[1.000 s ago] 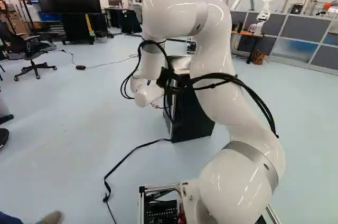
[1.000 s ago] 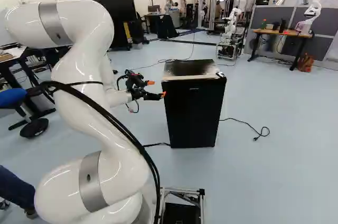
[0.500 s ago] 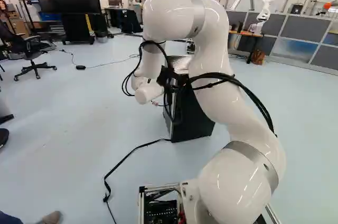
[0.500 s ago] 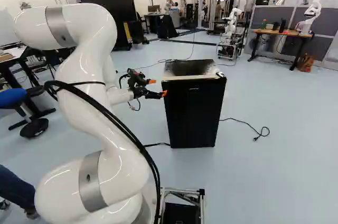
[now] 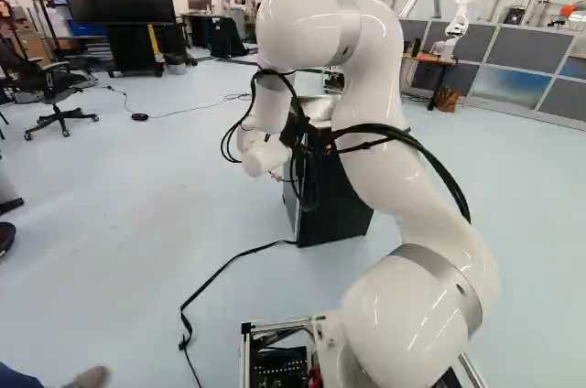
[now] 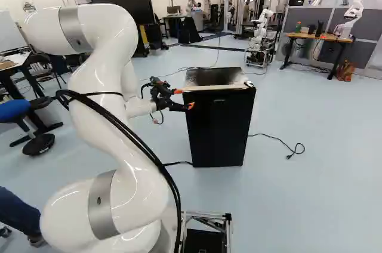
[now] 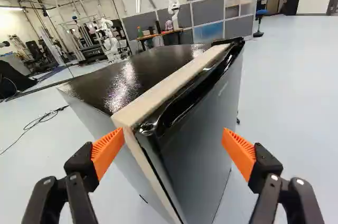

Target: Grab a drink from the fridge

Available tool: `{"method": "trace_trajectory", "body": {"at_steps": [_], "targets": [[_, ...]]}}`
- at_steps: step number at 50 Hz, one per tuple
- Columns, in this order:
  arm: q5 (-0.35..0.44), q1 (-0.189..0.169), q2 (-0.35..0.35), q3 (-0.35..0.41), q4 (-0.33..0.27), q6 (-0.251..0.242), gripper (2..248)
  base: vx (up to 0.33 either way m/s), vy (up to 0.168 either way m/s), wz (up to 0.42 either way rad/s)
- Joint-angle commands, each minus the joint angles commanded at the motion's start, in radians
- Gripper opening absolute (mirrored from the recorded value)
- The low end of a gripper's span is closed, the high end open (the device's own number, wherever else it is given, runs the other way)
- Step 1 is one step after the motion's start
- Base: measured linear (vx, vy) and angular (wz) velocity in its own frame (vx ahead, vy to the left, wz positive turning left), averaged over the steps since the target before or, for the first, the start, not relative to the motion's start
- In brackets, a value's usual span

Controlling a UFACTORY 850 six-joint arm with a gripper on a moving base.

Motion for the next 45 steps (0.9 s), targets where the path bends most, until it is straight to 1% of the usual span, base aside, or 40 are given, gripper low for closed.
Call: {"method": "trace_trajectory", "body": {"at_steps": [8,15,28,45], "targets": [[0.000,-0.015,0.001,0.001,0.000,0.000,247,0.000,0.000,0.000],[0.000,-0.020,0.001,0.002,0.000,0.000,247,0.000,0.000,0.000],[0.000,-0.019,0.007,0.012,0.000,0.000,247,0.000,0.000,0.000],[0.000,-0.011,0.029,0.050,0.000,0.000,247,0.000,0.000,0.000]]}}
